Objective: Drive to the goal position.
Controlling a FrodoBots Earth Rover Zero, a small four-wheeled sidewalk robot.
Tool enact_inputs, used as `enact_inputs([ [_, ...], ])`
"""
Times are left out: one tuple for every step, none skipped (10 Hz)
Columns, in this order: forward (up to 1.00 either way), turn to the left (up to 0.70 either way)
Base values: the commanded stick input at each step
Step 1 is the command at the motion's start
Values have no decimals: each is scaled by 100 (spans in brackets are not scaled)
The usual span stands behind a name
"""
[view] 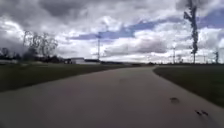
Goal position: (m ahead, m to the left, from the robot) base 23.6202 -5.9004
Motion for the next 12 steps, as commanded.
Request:
enact_inputs([
  [100, -18],
  [100, -18],
  [100, -19],
  [100, -20],
  [100, -20],
  [100, -20],
  [100, -20],
  [100, -19],
  [100, -4],
  [100, -1],
  [100, 0],
  [100, 0],
])
